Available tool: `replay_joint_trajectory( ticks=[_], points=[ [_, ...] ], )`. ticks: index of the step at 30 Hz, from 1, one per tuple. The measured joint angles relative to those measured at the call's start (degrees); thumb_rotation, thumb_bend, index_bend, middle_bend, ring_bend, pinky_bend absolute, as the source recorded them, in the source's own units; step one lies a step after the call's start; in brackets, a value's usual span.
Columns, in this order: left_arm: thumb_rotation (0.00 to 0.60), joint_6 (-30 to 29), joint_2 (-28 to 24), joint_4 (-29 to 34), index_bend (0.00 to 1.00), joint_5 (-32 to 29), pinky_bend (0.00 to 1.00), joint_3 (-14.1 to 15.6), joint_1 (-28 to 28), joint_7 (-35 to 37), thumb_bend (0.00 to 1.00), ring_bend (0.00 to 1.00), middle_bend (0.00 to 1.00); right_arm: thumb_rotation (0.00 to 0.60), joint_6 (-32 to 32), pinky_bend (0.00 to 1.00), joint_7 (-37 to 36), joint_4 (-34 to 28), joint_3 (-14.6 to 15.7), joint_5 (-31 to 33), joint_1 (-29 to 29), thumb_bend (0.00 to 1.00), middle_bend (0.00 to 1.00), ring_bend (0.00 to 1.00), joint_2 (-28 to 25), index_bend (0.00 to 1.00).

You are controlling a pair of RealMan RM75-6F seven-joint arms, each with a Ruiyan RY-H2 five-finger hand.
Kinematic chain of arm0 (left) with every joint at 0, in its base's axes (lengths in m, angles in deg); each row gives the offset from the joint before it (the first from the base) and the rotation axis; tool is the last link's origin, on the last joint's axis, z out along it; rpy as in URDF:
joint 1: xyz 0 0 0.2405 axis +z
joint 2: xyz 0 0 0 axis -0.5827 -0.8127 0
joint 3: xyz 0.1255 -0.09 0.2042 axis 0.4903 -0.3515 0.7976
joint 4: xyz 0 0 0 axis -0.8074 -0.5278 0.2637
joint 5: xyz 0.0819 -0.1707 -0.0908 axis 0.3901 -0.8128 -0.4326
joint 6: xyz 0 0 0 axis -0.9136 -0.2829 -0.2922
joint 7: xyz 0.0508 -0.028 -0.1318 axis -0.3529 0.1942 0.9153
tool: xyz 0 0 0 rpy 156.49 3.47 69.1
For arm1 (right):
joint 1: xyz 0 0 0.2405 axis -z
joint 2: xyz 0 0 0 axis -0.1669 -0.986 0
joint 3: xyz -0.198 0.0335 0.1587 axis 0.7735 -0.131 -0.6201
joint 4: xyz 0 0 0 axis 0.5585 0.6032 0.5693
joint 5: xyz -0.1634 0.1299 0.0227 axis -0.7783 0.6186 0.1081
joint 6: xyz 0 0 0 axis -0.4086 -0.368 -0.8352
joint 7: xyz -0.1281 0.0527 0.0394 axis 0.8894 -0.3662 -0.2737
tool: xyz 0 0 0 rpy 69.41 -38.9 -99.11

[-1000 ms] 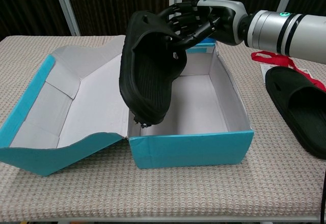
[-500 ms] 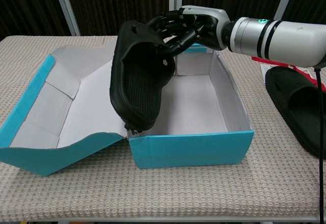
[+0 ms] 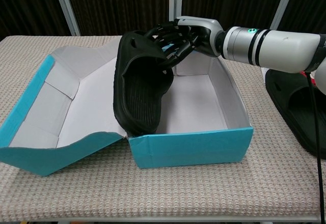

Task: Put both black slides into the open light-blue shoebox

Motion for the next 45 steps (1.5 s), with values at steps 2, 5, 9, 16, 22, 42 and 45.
replay_joint_trajectory(
  ticks=[2, 5, 9, 16, 22, 42, 45],
  points=[
    [0.600, 0.00, 0.00, 0.00, 0.22, 0.00, 0.15, 0.00, 0.00, 0.00, 0.14, 0.09, 0.17, 0.600, -0.23, 0.24, -0.36, 0.74, 0.24, -0.12, -0.10, 0.00, 0.46, 0.19, 0.49, 0.55],
    [0.600, 0.00, 0.00, 0.00, 0.22, 0.00, 0.15, 0.00, 0.00, 0.00, 0.14, 0.09, 0.17, 0.600, -0.52, 0.25, -0.98, 1.55, 0.79, -0.50, -0.25, 0.00, 0.45, 0.19, 1.02, 0.53],
    [0.600, 0.00, 0.00, 0.00, 0.22, 0.00, 0.15, 0.00, 0.00, 0.00, 0.14, 0.09, 0.17, 0.600, -0.88, 0.25, -1.74, 1.97, 1.80, -1.48, -0.47, 0.00, 0.44, 0.19, 1.21, 0.52],
    [0.600, 0.00, 0.00, 0.00, 0.22, 0.00, 0.15, 0.00, 0.00, 0.00, 0.14, 0.09, 0.17, 0.600, -1.06, 0.25, -3.09, 1.81, 4.21, -3.46, -1.05, 0.00, 0.41, 0.18, 0.49, 0.40],
    [0.600, 0.00, 0.00, 0.00, 0.22, 0.00, 0.15, 0.00, 0.00, 0.00, 0.14, 0.09, 0.17, 0.600, 0.75, 0.23, -4.81, 1.45, 6.47, -5.02, -2.41, 0.00, 0.28, 0.06, -0.72, 0.13],
    [0.600, 0.00, 0.00, 0.00, 0.22, 0.00, 0.15, 0.00, 0.00, 0.00, 0.14, 0.09, 0.17, 0.600, 0.24, 0.19, -6.33, -5.49, 11.47, -7.46, -3.27, 0.00, 0.16, 0.00, -10.23, 0.00],
    [0.600, 0.00, 0.00, 0.00, 0.22, 0.00, 0.15, 0.00, 0.00, 0.00, 0.14, 0.09, 0.17, 0.600, -0.06, 0.19, -6.51, -8.10, 12.35, -7.86, -3.19, 0.00, 0.16, 0.00, -13.19, 0.00]
  ],
)
